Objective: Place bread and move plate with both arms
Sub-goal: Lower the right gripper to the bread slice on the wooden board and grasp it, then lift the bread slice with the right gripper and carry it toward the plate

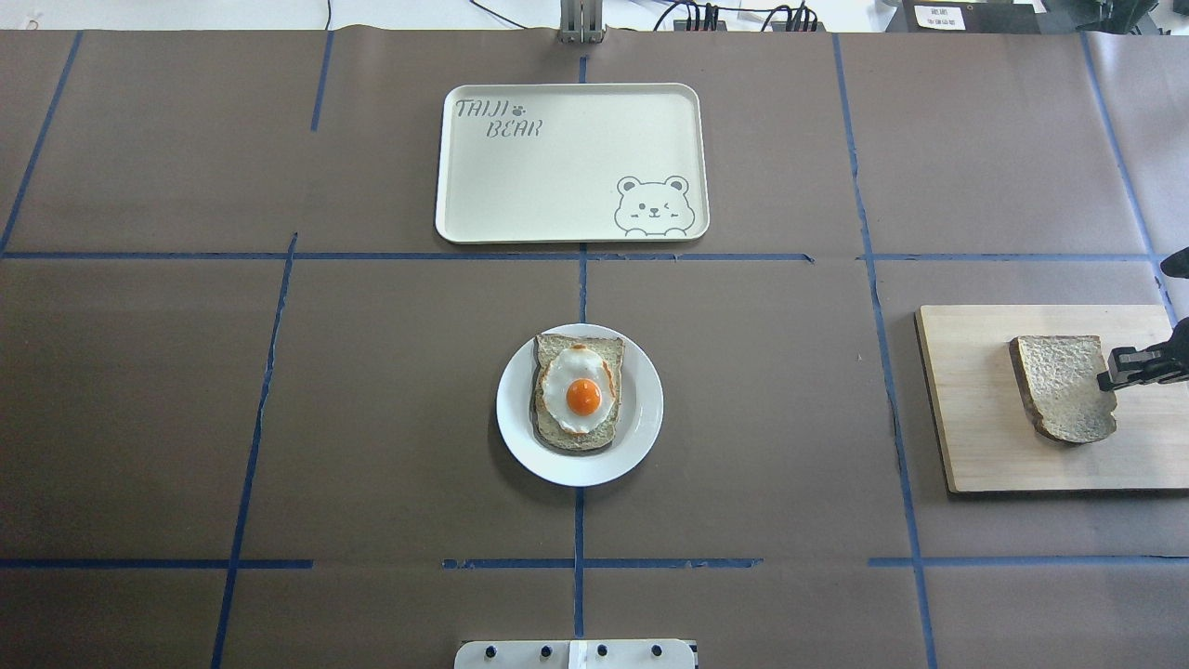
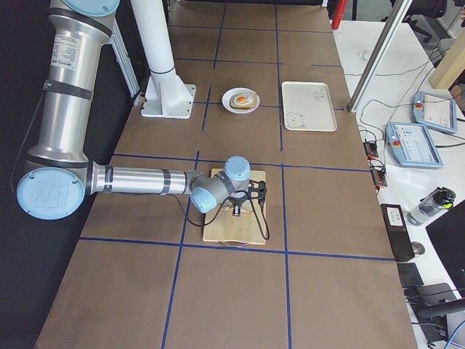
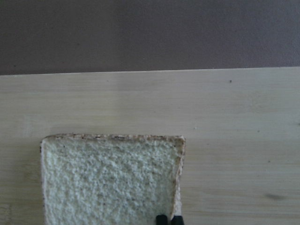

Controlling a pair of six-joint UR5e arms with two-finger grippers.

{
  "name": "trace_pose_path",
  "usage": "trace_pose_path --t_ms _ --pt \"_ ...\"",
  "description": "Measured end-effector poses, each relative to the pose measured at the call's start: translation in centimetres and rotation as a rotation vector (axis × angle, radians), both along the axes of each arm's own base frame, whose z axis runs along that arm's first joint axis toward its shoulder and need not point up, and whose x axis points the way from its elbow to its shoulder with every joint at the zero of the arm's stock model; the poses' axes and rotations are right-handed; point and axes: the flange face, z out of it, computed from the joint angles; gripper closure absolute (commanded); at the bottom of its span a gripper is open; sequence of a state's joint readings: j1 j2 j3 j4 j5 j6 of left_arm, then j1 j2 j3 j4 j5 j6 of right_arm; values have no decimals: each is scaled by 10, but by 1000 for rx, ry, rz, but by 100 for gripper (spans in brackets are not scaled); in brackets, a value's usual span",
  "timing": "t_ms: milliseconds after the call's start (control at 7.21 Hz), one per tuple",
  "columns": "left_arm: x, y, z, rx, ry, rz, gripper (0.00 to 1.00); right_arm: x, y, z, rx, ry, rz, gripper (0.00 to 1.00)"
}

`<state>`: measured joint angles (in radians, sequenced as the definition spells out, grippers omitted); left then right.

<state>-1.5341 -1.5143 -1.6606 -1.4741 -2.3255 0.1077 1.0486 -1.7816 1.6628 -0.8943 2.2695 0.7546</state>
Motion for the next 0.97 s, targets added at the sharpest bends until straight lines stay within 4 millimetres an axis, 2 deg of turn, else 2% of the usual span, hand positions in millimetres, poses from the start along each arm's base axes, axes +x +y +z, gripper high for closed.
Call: trace_pose_path --t_ms 277,555,694,832,971 --pt "0 0 1 -1 0 0 0 10 -5 -33 64 -40 27 100" --pt "0 -1 0 -1 0 -1 0 26 -12 -75 101 -105 86 100" --pt "0 0 1 -2 0 -1 0 26 -19 -103 99 -166 137 100" --pt "0 0 1 -3 0 -1 0 17 -34 -140 76 -249 201 100" --pt "0 0 2 -5 0 0 0 -1 -52 -184 38 -341 248 100"
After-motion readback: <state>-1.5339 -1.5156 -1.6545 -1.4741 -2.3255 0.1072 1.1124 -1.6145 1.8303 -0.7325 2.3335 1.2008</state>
